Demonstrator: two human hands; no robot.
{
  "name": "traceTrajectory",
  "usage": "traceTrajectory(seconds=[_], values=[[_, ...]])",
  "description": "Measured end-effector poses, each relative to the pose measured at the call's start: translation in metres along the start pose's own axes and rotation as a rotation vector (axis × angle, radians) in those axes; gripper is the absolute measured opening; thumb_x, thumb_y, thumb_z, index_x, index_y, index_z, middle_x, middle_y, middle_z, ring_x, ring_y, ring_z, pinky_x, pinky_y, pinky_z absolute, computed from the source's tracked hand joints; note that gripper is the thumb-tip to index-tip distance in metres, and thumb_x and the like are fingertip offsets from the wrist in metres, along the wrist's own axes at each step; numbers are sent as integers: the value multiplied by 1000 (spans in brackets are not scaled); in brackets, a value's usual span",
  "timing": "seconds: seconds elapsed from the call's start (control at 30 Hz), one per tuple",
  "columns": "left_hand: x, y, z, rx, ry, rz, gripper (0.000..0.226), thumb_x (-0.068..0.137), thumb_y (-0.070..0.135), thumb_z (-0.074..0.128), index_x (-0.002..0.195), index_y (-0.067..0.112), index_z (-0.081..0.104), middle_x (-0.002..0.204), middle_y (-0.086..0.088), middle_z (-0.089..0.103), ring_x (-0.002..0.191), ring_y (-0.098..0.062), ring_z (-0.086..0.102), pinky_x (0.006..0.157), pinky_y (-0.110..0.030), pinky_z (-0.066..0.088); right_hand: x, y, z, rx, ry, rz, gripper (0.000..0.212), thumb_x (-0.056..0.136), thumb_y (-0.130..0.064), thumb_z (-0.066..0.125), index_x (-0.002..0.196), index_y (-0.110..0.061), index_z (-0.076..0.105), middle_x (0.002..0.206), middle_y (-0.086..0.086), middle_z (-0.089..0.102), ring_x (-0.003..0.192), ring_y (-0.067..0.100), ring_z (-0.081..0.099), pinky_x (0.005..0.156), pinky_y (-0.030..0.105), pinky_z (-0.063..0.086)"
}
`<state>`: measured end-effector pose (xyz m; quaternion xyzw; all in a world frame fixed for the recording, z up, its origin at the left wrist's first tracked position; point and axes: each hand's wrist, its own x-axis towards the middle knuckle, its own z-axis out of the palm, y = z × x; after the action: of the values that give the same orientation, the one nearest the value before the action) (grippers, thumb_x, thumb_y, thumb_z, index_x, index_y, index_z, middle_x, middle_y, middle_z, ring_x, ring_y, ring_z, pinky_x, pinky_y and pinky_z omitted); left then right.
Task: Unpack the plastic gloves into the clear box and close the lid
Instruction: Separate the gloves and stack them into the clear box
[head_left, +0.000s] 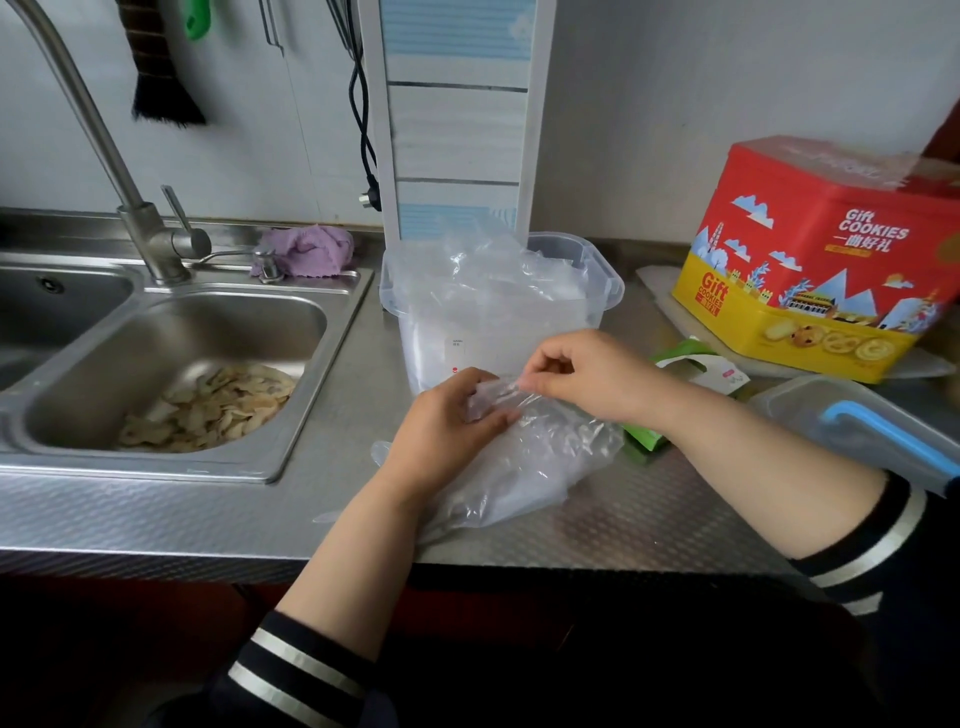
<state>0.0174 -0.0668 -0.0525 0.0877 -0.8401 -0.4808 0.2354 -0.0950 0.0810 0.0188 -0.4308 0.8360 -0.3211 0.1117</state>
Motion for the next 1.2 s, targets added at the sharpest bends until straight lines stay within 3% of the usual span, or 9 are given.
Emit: traceTrajectory(seconds=[0.13, 0.23, 0.47, 0.63, 0.83, 0.93, 1.0, 1.1, 1.2], values=[[0, -2, 1, 3, -18, -11, 23, 78, 31, 79, 85, 20, 60, 62, 14, 47, 57, -5, 41, 57, -19, 36, 14, -20, -36, -12, 38, -101, 12, 90, -21, 66, 80, -27, 65, 76, -5, 68, 57, -1, 57, 65, 24, 51], [2, -5, 2, 23, -62, -16, 16, 79, 31, 78, 85, 24, 65, 62, 14, 55, 58, -2, 46, 62, -24, 42, 37, -34, -67, 8, 118, -190, 8, 91, -15, 64, 85, -19, 66, 74, 3, 62, 55, -2, 50, 55, 17, 47], [4, -9, 6, 20, -93, -52, 10, 82, 32, 73, 76, 30, 67, 65, 15, 64, 51, 1, 45, 58, -22, 40, 108, -16, -90, -35, 267, -190, 14, 95, -13, 56, 98, -1, 63, 84, 8, 63, 68, 6, 52, 68, 21, 41], [4, -7, 5, 17, -113, -55, 11, 85, 31, 70, 76, 32, 64, 70, 13, 66, 47, -2, 42, 57, -23, 39, 137, 1, -70, -60, 199, -76, 16, 100, -16, 45, 85, -15, 50, 63, 5, 54, 45, 3, 46, 45, 23, 37], [4, -6, 5, 19, -110, -64, 9, 85, 30, 69, 78, 31, 65, 72, 14, 64, 49, -8, 41, 59, -28, 42, 147, 14, -61, -568, 4, 41, 14, 97, -37, 48, 98, -24, 54, 93, -4, 59, 87, 20, 55, 73, 31, 42], [4, -6, 4, -1, -98, -54, 8, 86, 29, 68, 79, 30, 64, 72, 14, 64, 50, -10, 41, 58, -28, 40, 142, 13, -65, -637, 51, -11, 32, 94, -36, 55, 121, -21, 51, 116, 1, 54, 113, 25, 50, 91, 37, 42], [4, -5, 4, -15, -88, -41, 8, 87, 29, 67, 80, 30, 63, 71, 13, 64, 50, -10, 40, 57, -29, 39, 133, 7, -69, -609, 203, -96, 41, 93, -32, 58, 130, -17, 48, 125, 5, 49, 120, 25, 45, 96, 37, 39], [3, -5, 5, -53, -61, -29, 9, 88, 28, 66, 81, 29, 62, 70, 10, 63, 50, -11, 42, 57, -29, 39, 97, -13, -61, -280, 495, -454, 29, 95, -34, 53, 105, -8, 62, 97, -2, 57, 85, 10, 55, 75, 25, 42], [4, -4, 5, -108, -13, -6, 12, 90, 24, 66, 80, 30, 62, 68, 7, 61, 54, -17, 49, 56, -25, 40, 41, -34, -37, -58, 392, -601, 52, 97, -50, 39, 78, -8, 64, 66, -3, 60, 56, -2, 51, 59, 19, 41]])
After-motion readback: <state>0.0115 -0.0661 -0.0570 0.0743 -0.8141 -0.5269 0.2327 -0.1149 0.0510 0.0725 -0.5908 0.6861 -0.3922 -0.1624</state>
